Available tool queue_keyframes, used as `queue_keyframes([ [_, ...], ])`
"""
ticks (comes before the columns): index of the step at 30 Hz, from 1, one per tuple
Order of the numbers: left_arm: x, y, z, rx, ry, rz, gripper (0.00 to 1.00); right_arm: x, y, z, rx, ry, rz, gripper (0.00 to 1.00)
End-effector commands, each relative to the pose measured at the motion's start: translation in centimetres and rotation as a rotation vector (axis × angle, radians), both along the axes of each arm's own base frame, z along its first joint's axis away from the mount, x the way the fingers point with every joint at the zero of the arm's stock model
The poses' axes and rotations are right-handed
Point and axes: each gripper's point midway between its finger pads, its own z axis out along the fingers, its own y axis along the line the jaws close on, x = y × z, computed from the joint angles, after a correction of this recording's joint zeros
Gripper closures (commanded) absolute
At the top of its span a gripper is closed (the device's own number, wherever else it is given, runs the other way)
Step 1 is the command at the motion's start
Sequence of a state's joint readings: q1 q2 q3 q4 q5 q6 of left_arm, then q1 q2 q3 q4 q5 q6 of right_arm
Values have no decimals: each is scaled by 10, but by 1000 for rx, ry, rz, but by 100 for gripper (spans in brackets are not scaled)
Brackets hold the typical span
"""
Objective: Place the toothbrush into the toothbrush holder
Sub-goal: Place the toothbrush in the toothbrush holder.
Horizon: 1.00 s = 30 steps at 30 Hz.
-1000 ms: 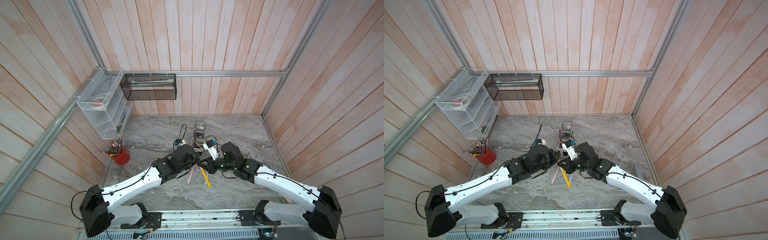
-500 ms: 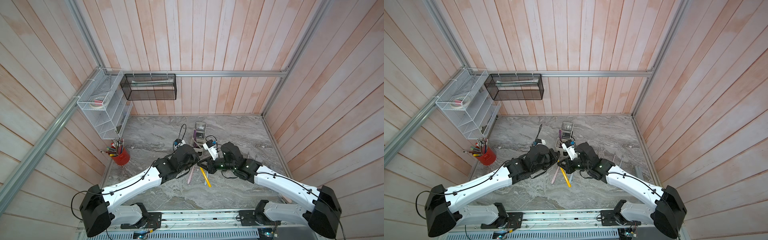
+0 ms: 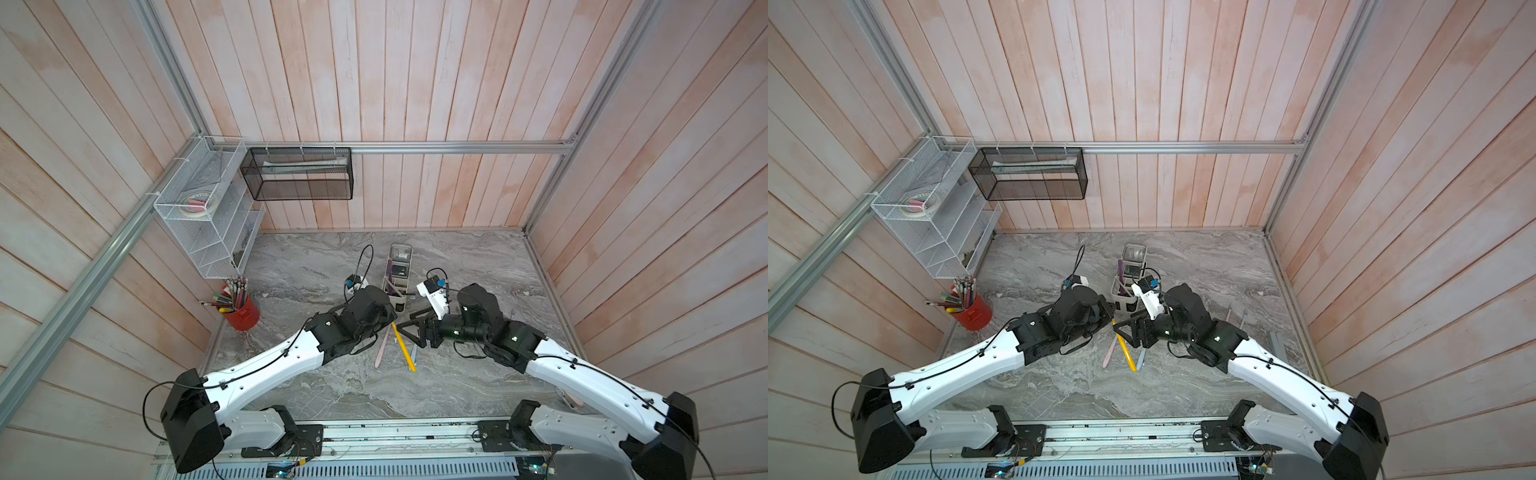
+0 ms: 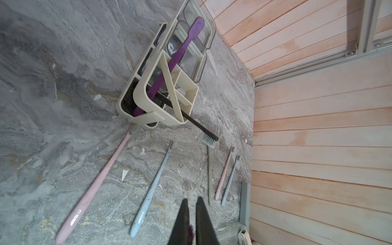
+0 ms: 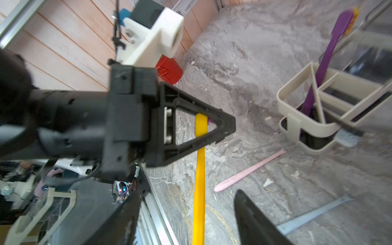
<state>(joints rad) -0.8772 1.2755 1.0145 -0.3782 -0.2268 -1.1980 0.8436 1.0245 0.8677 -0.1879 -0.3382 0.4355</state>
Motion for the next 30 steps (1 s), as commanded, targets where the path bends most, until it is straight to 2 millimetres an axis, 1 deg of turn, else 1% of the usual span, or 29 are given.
queue_keyframes([
  [1,20,15,19,84,-104,23,100,-2,-20,38,24,-129,-49,15],
  [2,25,17,26,98,-140,23,100,-4,-26,45,35,-154,-62,6],
  [3,31,18,35,118,-189,27,100,-6,-34,53,47,-186,-81,2],
  [6,45,22,61,178,-316,43,100,-12,-55,73,102,-270,-131,2],
  [10,61,23,85,243,-468,67,100,-28,-76,89,205,-352,-155,2],
  [12,65,22,98,249,-528,74,100,-33,-82,90,239,-376,-158,2],
  [14,70,22,114,260,-598,90,100,-36,-84,87,249,-382,-155,2],
  [17,77,25,134,310,-709,121,100,-36,-83,76,226,-368,-147,2],
  [20,84,20,140,360,-778,123,100,-36,-80,67,204,-359,-134,2],
  [22,89,18,137,392,-796,129,100,-36,-80,65,203,-368,-130,2],
  [26,100,9,124,436,-806,118,100,-39,-81,68,224,-385,-122,2],
  [30,113,8,110,429,-790,115,100,-43,-81,71,243,-400,-106,2],
])
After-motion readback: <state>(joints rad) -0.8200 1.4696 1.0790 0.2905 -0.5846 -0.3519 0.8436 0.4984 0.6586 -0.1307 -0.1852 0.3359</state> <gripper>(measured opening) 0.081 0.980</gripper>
